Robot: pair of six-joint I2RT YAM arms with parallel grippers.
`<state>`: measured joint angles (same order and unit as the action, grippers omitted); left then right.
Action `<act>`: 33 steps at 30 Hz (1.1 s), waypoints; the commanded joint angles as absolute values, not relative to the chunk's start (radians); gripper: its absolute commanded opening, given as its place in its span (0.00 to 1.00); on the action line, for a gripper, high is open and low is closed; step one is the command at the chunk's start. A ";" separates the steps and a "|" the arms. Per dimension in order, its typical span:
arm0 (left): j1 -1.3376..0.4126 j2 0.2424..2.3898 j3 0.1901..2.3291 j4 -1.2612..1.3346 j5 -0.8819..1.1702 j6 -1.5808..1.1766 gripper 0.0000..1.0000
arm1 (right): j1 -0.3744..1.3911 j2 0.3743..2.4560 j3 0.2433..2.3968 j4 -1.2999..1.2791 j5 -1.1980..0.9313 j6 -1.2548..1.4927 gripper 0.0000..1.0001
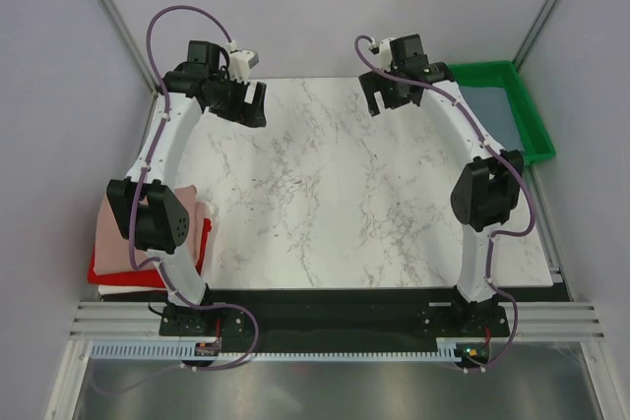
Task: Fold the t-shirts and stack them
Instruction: Grab the tshirt from the pile
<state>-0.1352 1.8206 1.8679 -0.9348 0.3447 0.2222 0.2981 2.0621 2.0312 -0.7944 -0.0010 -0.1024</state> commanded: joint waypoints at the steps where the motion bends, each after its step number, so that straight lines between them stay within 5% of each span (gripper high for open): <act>1: -0.137 1.804 1.899 -0.936 0.370 0.255 0.96 | 0.292 2.063 2.153 -0.814 -0.051 -0.135 0.98; 13: -0.138 1.825 1.896 -0.946 0.394 0.288 0.92 | -0.067 1.985 2.080 -0.974 -0.261 -0.290 0.97; 23: -0.138 1.856 1.873 -0.951 0.417 0.275 0.86 | -0.267 2.132 2.138 -1.043 -0.301 -0.331 0.59; 33: -0.138 1.867 1.853 -0.954 0.361 0.299 0.86 | -0.299 2.236 2.171 -1.060 -0.422 -0.356 0.57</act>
